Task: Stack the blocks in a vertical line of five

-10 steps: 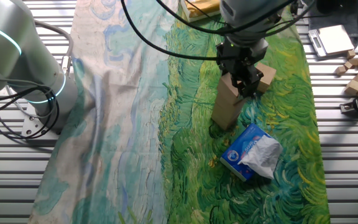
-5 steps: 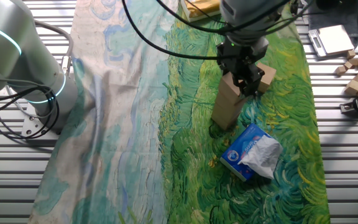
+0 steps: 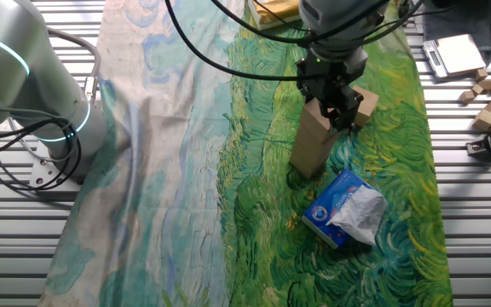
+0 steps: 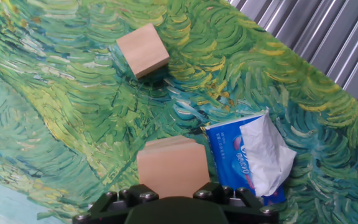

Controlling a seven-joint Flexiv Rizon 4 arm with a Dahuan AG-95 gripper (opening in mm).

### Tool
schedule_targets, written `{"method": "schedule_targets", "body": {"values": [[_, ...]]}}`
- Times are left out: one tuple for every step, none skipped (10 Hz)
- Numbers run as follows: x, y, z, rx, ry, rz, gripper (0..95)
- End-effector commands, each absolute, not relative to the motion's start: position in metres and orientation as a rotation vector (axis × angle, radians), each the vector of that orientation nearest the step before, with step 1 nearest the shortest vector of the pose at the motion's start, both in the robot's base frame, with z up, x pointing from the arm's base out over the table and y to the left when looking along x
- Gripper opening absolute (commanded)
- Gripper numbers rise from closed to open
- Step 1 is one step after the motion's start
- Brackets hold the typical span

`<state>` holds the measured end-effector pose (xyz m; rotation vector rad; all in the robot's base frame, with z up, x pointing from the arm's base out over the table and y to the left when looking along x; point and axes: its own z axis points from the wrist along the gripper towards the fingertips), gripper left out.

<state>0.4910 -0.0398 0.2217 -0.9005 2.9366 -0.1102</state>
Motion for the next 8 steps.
{"method": "schedule_targets", "body": {"values": [[0.4901, -0.0399, 0.2219, -0.914, 2.926, -0.106, 0.0], [0.49, -0.0401, 0.2214, -0.934, 2.917, -0.106, 0.0], [0.4896, -0.0404, 0.221, -0.941, 2.914, -0.106, 0.0], [0.4891, -0.0407, 0.2207, -0.946, 2.909, -0.107, 0.0], [0.4889, -0.0408, 0.2205, -0.948, 2.905, -0.106, 0.0], [0.4889, -0.0408, 0.2206, -0.952, 2.904, -0.106, 0.0], [0.4888, -0.0409, 0.2205, -0.961, 2.899, -0.109, 0.0], [0.4888, -0.0409, 0.2206, -0.968, 2.899, -0.109, 0.0]]}}
